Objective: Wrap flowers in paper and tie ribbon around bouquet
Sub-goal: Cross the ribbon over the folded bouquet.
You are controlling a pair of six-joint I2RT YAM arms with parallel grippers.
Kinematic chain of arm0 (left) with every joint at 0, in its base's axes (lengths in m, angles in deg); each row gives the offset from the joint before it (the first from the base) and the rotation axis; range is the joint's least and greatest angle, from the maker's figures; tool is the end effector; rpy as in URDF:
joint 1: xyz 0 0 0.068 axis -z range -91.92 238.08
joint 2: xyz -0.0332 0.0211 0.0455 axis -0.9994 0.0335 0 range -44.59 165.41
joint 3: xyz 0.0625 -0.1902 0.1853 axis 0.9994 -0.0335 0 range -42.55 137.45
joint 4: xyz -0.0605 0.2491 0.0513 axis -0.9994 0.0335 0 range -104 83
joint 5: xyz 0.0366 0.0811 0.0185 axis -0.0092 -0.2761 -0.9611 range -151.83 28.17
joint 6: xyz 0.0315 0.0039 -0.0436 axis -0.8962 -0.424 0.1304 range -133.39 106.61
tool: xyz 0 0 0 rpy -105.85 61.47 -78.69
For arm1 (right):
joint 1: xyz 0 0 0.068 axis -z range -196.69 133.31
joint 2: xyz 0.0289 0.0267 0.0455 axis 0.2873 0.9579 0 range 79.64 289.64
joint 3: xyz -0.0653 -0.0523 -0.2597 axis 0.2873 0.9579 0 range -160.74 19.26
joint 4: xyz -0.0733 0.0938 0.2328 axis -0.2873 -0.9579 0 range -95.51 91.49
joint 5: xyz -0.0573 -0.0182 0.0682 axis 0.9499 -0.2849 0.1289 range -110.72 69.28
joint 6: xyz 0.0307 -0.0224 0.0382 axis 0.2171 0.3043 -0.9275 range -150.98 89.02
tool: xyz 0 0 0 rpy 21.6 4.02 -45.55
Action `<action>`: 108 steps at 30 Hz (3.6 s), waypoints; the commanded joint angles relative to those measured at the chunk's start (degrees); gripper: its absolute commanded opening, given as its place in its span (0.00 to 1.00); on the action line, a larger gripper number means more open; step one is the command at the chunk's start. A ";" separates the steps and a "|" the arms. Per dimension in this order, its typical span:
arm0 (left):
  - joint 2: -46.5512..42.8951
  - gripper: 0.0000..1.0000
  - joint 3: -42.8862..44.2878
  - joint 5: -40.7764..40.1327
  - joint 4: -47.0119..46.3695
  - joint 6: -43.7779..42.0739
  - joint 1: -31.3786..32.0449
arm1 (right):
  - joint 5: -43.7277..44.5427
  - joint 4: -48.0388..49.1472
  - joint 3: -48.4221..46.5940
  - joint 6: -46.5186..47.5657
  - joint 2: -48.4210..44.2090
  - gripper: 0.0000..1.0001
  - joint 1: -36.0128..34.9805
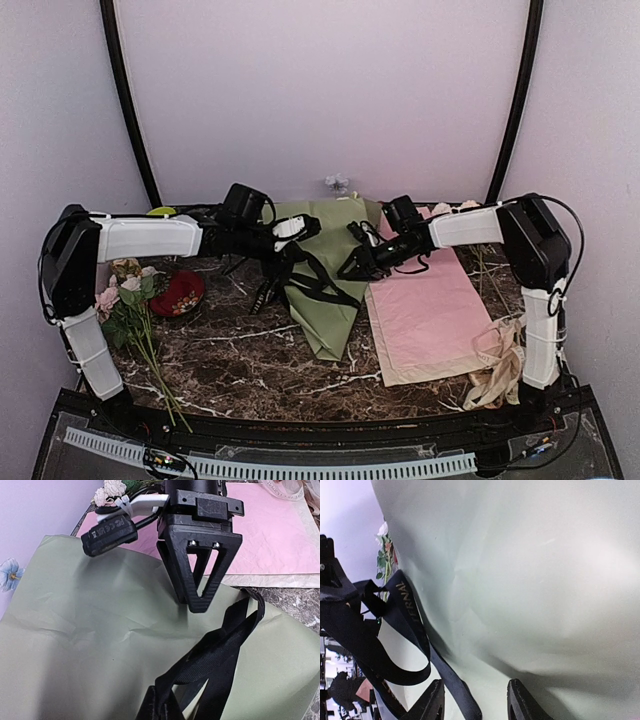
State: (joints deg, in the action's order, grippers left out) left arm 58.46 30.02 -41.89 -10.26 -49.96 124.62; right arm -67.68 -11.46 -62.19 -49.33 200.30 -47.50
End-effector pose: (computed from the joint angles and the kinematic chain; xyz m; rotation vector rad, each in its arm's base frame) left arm 0.3221 -0.2538 0.2377 1.4358 1.6020 -0.3761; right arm 0.3670 0.2490 0.1545 -0.6526 2.4886 1.3679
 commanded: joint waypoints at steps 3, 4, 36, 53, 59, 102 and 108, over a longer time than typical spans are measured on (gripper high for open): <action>1.03 0.00 0.26 -0.86 -2.76 3.51 -0.50 | 10.46 4.46 1.47 -7.12 -5.93 0.43 1.47; 1.22 0.00 0.24 -1.22 -3.04 4.04 -0.58 | 12.45 4.95 1.89 -7.68 -6.86 0.42 1.58; 2.09 0.00 -0.94 -0.80 -7.19 8.62 -0.76 | 37.80 28.67 20.26 -13.32 -12.51 0.28 -16.48; 2.20 0.00 -0.77 0.87 -8.23 9.94 -0.70 | 49.43 28.90 13.11 -15.25 -8.05 0.39 -16.50; 2.74 0.00 -0.75 1.55 -8.76 10.97 -0.74 | 50.35 29.69 10.33 -15.20 -5.49 0.34 -16.54; 2.71 0.00 -3.02 -5.13 -9.55 8.94 -0.61 | -17.77 -17.81 6.83 18.83 -15.74 0.00 -11.45; 2.30 0.00 -3.44 -3.44 -9.68 9.24 -0.59 | -15.29 -5.63 11.17 6.12 -16.88 0.00 -7.65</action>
State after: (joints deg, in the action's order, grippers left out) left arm 61.69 27.44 -37.89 -18.47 -40.85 127.37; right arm -73.89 -18.41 -54.32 -36.69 185.87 -55.98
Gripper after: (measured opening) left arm 0.005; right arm 0.004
